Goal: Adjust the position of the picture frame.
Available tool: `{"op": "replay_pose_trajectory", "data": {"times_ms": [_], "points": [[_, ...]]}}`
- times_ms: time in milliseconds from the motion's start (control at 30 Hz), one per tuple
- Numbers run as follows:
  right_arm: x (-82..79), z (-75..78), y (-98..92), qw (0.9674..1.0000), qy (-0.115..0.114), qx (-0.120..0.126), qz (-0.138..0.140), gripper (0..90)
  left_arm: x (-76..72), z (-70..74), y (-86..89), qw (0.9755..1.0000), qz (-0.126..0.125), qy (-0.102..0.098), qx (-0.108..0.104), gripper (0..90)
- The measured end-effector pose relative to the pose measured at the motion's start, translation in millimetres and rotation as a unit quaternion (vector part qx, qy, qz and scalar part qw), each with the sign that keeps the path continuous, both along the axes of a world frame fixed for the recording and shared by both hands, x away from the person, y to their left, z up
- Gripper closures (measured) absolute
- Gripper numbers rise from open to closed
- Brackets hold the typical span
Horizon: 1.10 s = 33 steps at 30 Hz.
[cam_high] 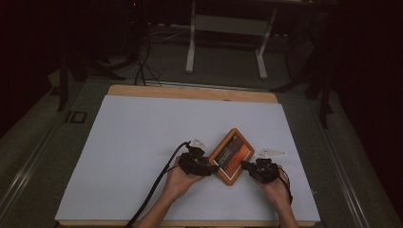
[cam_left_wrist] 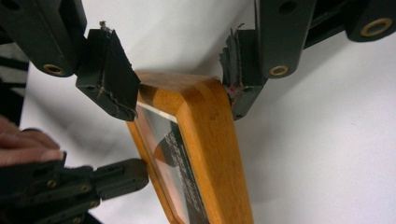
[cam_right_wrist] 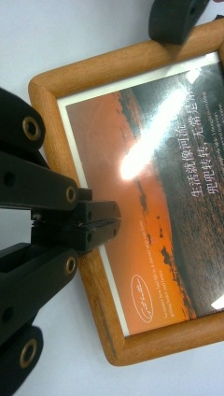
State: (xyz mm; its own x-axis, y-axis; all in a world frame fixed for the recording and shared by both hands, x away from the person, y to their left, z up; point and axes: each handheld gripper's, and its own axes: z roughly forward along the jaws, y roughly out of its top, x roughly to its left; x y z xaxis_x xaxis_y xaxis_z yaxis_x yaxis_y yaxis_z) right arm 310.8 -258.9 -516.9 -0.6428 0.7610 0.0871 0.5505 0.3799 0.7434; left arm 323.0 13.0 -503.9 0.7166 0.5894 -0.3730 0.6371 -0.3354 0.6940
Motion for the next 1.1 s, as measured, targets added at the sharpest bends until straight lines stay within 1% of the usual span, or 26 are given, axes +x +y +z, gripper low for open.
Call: {"op": "replay_pose_trajectory", "data": {"times_ms": [100,200,233,333,400,433,467,500,567,633,700,767,800,867,900,1000,1100], "points": [[-0.1,0.1,0.3,1.0,-0.001,-0.001,0.0,89.7,2.8,-0.9,0.1,0.9998,0.008,0.013,-0.015,47.5],[-0.4,0.1,0.4,1.0,-0.002,-0.002,0.0,89.8,3.8,-0.8,-1.0,0.9994,0.017,0.018,-0.025,48.7],[-0.6,0.0,0.6,1.0,0.0,0.0,0.002,89.8,3.8,-0.3,-0.9,0.9992,0.018,0.018,-0.032,49.7],[-2.0,0.1,4.0,0.9999,-0.001,-0.004,0.011,89.8,2.4,3.8,-1.8,0.998,0.014,0.014,-0.06,57.3],[-3.2,0.9,7.6,0.9997,-0.005,-0.019,0.014,89.8,0.2,8.3,-6.7,0.9986,0.007,0.007,-0.053,59.6],[-4.0,1.4,8.1,0.9994,-0.008,-0.027,0.017,89.7,0.2,8.3,-6.7,0.9986,0.007,0.007,-0.053,60.5],[-4.0,1.4,8.1,0.9994,-0.008,-0.027,0.017,89.7,-0.9,10.6,-9.2,0.9988,0.004,0.004,-0.048,60.5],[-4.6,1.7,7.8,0.9993,-0.008,-0.031,0.018,89.5,-2.9,15.1,-13.6,0.9994,0.0,-0.005,-0.035,60.9],[-5.3,3.8,5.5,0.999,-0.009,-0.037,0.023,86.6,-3.7,18.5,-17.5,0.9995,0.0,-0.008,-0.031,62.5],[-6.4,7.4,2.5,0.9989,-0.014,-0.035,0.029,84.6,-2.9,20.7,-20.8,0.9993,-0.005,-0.01,-0.036,64.7],[-9.3,13.7,-2.0,0.9986,-0.025,-0.025,0.04,82.4,-2.8,23.7,-24.4,0.9991,-0.009,-0.013,-0.039,67.4],[-12.8,19.0,-4.9,0.998,-0.035,-0.02,0.05,80.9,-4.4,27.6,-28.9,0.9989,-0.016,-0.025,-0.037,69.8],[-14.5,21.2,-6.1,0.9974,-0.041,-0.02,0.056,80.5,-6.2,30.1,-31.9,0.9986,-0.022,-0.04,-0.026,70.4],[-16.9,25.1,-7.9,0.9966,-0.05,-0.017,0.064,80.0,-8.5,34.1,-35.7,0.9979,-0.027,-0.057,-0.014,70.5],[-17.9,27.0,-8.7,0.9963,-0.052,-0.017,0.066,79.5,-8.5,35.2,-36.3,0.9977,-0.028,-0.061,-0.013,70.6],[-19.9,30.9,-11.3,0.9956,-0.061,-0.015,0.07,79.4,-5.7,37.2,-36.0,0.9971,-0.03,-0.067,-0.021,70.8],[-20.5,33.0,-14.3,0.9954,-0.066,-0.012,0.068,79.5,-4.5,40.7,-35.2,0.996,-0.036,-0.079,-0.02,70.9]]}}
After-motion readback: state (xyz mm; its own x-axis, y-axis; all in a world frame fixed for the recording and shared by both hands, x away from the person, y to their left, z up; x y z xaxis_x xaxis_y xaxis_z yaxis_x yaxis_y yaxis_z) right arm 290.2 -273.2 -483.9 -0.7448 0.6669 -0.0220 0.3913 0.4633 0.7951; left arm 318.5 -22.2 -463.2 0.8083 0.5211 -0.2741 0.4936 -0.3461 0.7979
